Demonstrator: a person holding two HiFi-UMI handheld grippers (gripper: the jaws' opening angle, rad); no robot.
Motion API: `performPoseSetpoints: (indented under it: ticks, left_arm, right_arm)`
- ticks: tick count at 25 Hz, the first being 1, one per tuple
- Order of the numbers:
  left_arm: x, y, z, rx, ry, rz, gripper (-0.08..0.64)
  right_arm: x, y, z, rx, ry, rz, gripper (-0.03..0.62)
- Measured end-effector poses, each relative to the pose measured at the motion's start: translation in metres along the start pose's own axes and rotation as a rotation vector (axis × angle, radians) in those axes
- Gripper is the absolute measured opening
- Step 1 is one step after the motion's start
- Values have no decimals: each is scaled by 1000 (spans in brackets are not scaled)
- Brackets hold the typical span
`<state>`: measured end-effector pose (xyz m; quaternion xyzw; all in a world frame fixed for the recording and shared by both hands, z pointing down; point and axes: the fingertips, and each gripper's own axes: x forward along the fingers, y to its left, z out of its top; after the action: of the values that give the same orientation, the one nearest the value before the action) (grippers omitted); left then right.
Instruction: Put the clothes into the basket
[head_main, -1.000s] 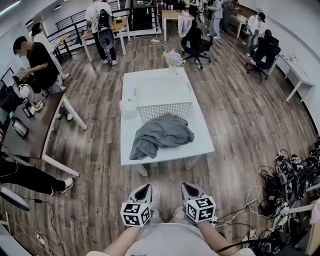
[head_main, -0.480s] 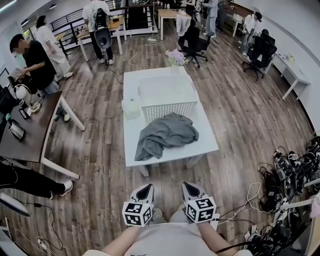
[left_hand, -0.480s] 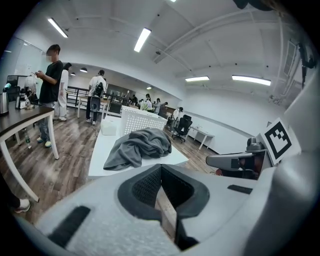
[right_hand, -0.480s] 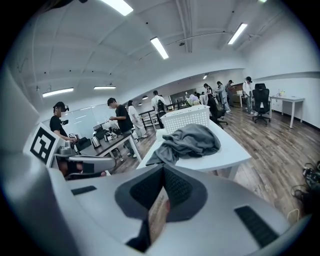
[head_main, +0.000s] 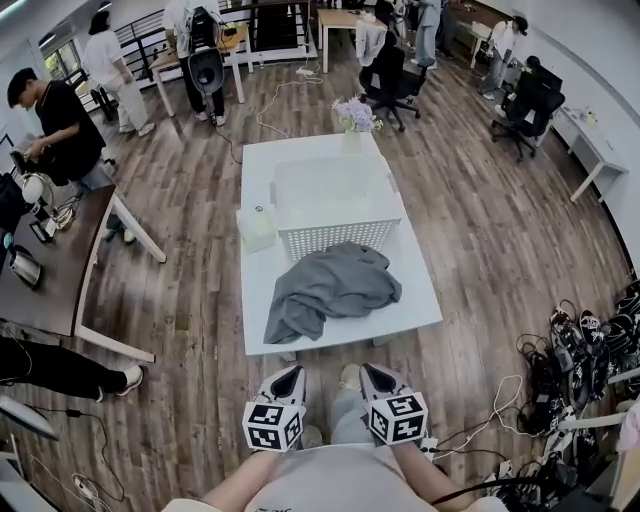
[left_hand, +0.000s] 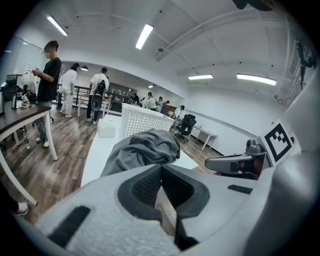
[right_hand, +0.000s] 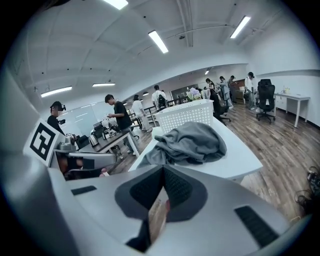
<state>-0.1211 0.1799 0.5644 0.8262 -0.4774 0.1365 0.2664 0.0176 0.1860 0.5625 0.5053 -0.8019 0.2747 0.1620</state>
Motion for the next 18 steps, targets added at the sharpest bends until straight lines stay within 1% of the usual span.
performPoseSetpoints:
  ticks: [3, 7, 10, 14, 18]
  left_arm:
    - [34, 9, 18, -10, -3, 22, 11]
    - [81, 21, 56, -30, -21, 54, 11]
    - [112, 27, 84, -34, -39, 71, 12]
    - [139, 31, 107, -49, -56, 92, 11]
    - [150, 33, 115, -57, -52, 103, 11]
  right_arm:
    - [31, -22, 28, -32, 6, 33, 12]
    - [65, -56, 78, -88, -2, 60, 12]
    - [85, -78, 108, -110, -5, 81, 12]
    - [108, -95, 132, -122, 1, 115, 12]
    - [120, -101, 147, -120, -5, 134, 12]
